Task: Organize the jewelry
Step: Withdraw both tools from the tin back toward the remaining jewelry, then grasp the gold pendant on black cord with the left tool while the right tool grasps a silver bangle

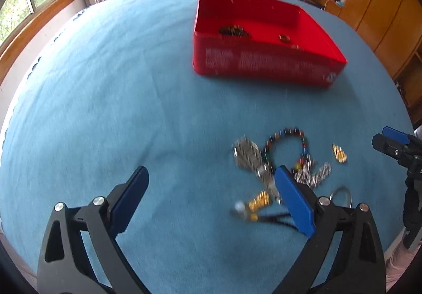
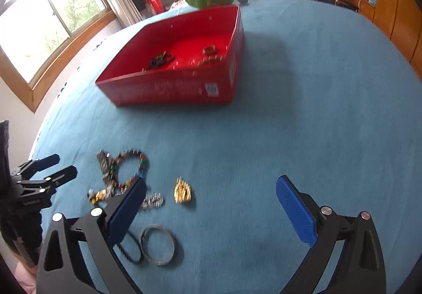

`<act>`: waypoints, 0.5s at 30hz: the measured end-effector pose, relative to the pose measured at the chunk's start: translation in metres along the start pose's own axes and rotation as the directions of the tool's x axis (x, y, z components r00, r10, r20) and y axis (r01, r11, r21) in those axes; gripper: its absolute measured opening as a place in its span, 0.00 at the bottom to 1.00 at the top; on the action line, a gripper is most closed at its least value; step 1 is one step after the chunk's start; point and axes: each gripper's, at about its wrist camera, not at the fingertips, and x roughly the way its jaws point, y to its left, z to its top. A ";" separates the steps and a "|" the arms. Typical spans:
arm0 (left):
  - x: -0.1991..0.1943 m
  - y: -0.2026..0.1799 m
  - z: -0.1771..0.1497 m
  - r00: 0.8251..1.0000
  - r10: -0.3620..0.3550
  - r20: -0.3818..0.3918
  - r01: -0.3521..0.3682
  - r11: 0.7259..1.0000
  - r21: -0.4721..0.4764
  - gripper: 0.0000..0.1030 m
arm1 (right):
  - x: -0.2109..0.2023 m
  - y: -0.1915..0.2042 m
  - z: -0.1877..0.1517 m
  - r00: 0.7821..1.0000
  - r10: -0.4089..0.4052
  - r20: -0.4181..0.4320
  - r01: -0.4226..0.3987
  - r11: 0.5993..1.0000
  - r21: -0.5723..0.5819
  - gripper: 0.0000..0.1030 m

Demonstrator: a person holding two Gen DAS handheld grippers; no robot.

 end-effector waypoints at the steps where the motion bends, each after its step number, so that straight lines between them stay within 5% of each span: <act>1: 0.001 -0.001 -0.005 1.000 -0.005 -0.015 0.005 1.000 -0.003 0.93 | -0.001 0.000 -0.006 1.000 0.002 -0.006 -0.002 1.000 -0.002 0.96; 8: 0.010 -0.010 -0.026 0.996 -0.034 -0.087 0.032 0.999 -0.021 0.91 | -0.006 0.009 -0.033 1.000 -0.012 -0.016 0.011 0.998 -0.063 0.84; 12: 0.017 -0.009 -0.028 0.991 -0.048 -0.127 0.044 0.998 -0.037 0.70 | -0.008 0.013 -0.043 1.000 0.004 -0.031 -0.006 0.997 -0.081 0.80; 15: 0.026 -0.008 -0.029 0.984 -0.055 -0.167 0.047 0.997 -0.053 0.66 | -0.011 0.019 -0.047 1.000 0.009 -0.027 -0.011 0.995 -0.100 0.78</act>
